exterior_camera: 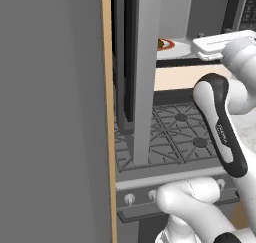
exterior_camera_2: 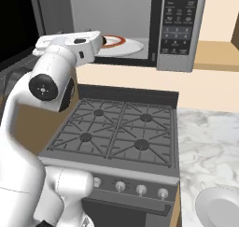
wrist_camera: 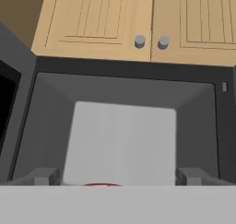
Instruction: Pick the sweet potato from the counter and place it in the microwave. Then turn on the microwave.
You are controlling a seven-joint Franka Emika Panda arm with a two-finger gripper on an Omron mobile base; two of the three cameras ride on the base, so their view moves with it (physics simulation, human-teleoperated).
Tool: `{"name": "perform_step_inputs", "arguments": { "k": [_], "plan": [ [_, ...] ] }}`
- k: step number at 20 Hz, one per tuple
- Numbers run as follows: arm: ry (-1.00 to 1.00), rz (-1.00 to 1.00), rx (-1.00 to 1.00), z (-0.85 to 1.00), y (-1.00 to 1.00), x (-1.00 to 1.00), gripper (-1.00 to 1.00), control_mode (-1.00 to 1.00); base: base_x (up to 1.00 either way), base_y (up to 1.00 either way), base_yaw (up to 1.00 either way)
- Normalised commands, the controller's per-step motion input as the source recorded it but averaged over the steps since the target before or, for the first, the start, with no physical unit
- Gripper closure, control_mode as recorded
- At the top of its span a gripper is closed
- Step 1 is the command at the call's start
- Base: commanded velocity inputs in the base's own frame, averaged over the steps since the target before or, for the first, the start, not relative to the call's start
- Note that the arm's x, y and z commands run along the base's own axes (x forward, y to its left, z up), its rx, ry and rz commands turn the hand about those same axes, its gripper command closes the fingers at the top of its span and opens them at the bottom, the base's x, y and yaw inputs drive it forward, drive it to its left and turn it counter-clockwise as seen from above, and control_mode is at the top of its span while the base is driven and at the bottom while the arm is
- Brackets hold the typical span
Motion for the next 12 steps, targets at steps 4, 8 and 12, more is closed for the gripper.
{"name": "perform_step_inputs", "arguments": {
  "k": [4, 8, 12],
  "plan": [
    [0.0, -0.02, 0.0, 0.0, 0.0, -0.48, -1.0, -1.0, 0.0, 0.0, 0.0],
    [0.0, -0.03, 0.0, 0.03, 0.0, -0.44, -1.0, -1.0, 0.0, 0.0, 0.0],
    [0.02, -0.05, 0.0, 0.04, 0.11, -0.25, -1.0, -1.0, 0.0, 0.0, 0.0]
  ]
}}
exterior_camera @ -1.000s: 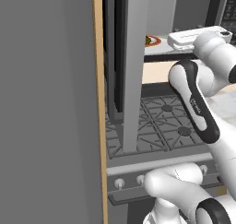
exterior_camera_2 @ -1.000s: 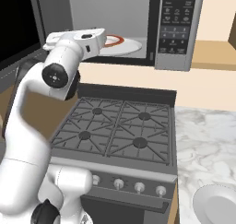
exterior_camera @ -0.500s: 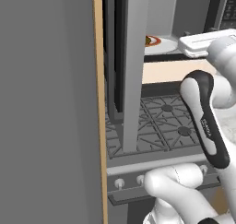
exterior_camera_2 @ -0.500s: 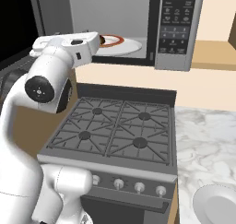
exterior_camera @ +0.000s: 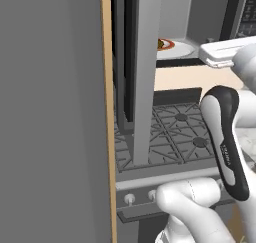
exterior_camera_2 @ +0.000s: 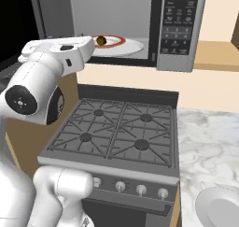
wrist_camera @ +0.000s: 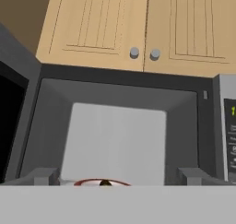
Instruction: Pick the sweet potato from the counter and place it in the microwave. Then turn on the microwave.
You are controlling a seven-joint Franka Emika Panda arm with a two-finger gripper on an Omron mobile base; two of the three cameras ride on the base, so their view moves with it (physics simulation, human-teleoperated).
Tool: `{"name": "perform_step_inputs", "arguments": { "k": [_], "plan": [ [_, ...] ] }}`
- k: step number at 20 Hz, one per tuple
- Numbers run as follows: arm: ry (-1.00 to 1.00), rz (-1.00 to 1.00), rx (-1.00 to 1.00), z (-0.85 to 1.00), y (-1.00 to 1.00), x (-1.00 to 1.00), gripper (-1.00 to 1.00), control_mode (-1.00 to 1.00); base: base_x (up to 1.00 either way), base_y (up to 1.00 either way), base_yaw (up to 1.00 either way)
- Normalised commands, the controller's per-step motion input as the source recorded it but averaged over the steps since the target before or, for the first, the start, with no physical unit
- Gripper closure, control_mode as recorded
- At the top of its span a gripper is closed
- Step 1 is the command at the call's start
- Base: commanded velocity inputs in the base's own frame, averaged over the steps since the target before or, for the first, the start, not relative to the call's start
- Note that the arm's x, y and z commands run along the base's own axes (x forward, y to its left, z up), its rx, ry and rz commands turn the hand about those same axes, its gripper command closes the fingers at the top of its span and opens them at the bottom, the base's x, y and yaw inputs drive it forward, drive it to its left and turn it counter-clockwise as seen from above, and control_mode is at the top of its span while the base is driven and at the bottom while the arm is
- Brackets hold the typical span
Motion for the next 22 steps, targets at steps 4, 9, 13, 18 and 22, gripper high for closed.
{"name": "perform_step_inputs", "arguments": {
  "k": [4, 9, 13, 18, 22],
  "plan": [
    [0.03, -0.03, 0.0, 0.0, 0.14, -0.28, -1.0, -1.0, 0.0, 0.0, 0.0],
    [0.01, -0.01, 0.0, 0.0, 0.01, -0.43, -1.0, -1.0, 0.0, 0.0, 0.0],
    [0.0, 0.0, 0.0, 0.0, 0.04, -0.54, -1.0, -1.0, 0.0, 0.0, 0.0],
    [0.02, 0.0, 0.0, 0.0, 0.1, -0.48, -1.0, -1.0, 0.0, 0.0, 0.0],
    [0.02, 0.0, 0.0, 0.0, 0.13, -0.58, -1.0, -1.0, 0.0, 0.0, 0.0]
  ]
}}
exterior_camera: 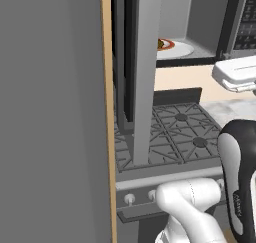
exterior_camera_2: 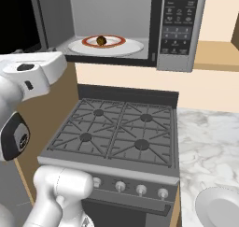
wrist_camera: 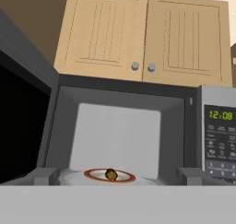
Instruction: Pick the sweet potato from the counter and place it in the microwave. Then turn on the microwave.
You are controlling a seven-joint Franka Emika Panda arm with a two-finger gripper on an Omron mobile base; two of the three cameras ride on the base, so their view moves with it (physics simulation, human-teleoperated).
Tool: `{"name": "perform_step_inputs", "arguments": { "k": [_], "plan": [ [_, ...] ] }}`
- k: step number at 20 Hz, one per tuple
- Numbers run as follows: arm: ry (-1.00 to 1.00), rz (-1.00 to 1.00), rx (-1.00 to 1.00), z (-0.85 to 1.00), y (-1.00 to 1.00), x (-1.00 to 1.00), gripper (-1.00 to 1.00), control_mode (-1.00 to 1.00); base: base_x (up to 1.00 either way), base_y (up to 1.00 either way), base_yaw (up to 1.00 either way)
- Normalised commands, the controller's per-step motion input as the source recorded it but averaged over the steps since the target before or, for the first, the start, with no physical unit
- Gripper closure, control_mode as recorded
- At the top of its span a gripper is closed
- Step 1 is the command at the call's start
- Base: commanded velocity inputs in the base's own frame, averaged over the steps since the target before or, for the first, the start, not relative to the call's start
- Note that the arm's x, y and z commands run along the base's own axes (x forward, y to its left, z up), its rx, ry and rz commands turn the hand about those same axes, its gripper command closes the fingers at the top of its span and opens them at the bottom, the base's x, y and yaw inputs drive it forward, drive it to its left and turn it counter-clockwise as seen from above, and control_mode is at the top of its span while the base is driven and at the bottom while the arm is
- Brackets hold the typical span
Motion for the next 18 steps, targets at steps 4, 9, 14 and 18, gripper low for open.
{"name": "perform_step_inputs", "arguments": {
  "k": [4, 9, 14, 18],
  "plan": [
    [0.0, 0.0, 0.0, 0.0, 0.18, -0.59, -1.0, -1.0, 0.0, 0.0, 0.0],
    [0.0, 0.0, 0.0, 0.0, 0.19, -0.65, -1.0, -1.0, 0.0, 0.0, 0.0],
    [0.0, 0.0, -0.01, 0.0, 0.21, -0.57, -1.0, -1.0, 0.0, 0.0, 0.0],
    [0.0, 0.0, -0.02, 0.0, 0.3, -0.49, -1.0, -1.0, 0.0, 0.0, 0.0]
  ]
}}
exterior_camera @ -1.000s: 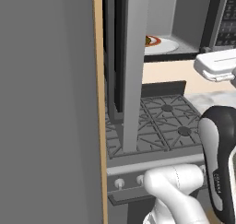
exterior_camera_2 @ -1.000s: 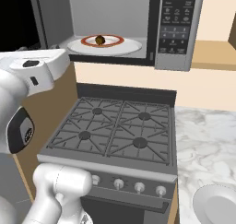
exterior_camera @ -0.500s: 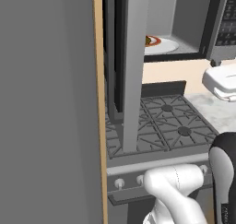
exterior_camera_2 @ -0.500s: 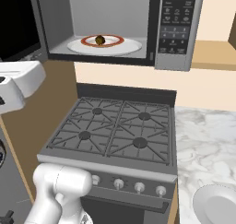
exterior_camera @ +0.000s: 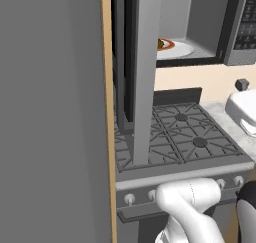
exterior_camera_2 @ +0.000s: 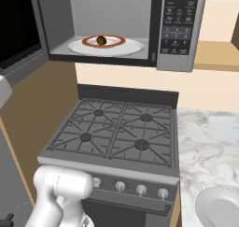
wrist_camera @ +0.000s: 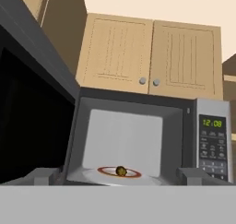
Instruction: Pick the sweet potato from the counter and place it in the microwave. Then turn on the microwave.
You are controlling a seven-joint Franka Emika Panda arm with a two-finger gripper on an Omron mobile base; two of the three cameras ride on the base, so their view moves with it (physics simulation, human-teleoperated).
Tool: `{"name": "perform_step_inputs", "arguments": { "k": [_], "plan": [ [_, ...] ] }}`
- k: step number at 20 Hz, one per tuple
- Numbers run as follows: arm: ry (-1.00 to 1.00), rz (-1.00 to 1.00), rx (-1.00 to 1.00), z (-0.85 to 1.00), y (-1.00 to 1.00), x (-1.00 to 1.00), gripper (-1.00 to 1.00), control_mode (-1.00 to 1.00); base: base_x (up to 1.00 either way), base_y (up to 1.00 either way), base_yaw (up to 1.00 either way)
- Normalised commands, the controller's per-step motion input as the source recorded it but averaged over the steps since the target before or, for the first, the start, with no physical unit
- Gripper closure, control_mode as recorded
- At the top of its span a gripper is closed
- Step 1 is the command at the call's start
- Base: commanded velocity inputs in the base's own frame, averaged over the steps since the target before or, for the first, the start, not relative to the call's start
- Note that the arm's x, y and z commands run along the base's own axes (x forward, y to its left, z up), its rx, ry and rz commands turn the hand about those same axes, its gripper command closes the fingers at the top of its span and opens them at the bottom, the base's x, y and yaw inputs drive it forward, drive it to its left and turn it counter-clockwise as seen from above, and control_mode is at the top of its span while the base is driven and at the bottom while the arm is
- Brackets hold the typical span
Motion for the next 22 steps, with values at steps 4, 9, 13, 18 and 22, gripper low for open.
{"name": "perform_step_inputs", "arguments": {
  "k": [4, 9, 13, 18, 22],
  "plan": [
    [0.0, 0.0, -0.03, 0.0, 0.36, -0.56, -1.0, -1.0, 0.0, 0.0, 0.0],
    [0.0, 0.0, -0.03, 0.0, 0.37, -0.56, -1.0, -1.0, 0.0, 0.0, 0.0],
    [0.0, 0.0, -0.02, 0.0, 0.35, -0.57, -1.0, -1.0, 0.0, 0.0, 0.0],
    [0.0, 0.0, -0.03, 0.0, 0.43, -0.42, -1.0, -1.0, 0.0, 0.0, 0.0],
    [0.01, 0.0, -0.03, 0.0, 0.47, -0.27, -1.0, -1.0, 0.0, 0.0, 0.0]
  ]
}}
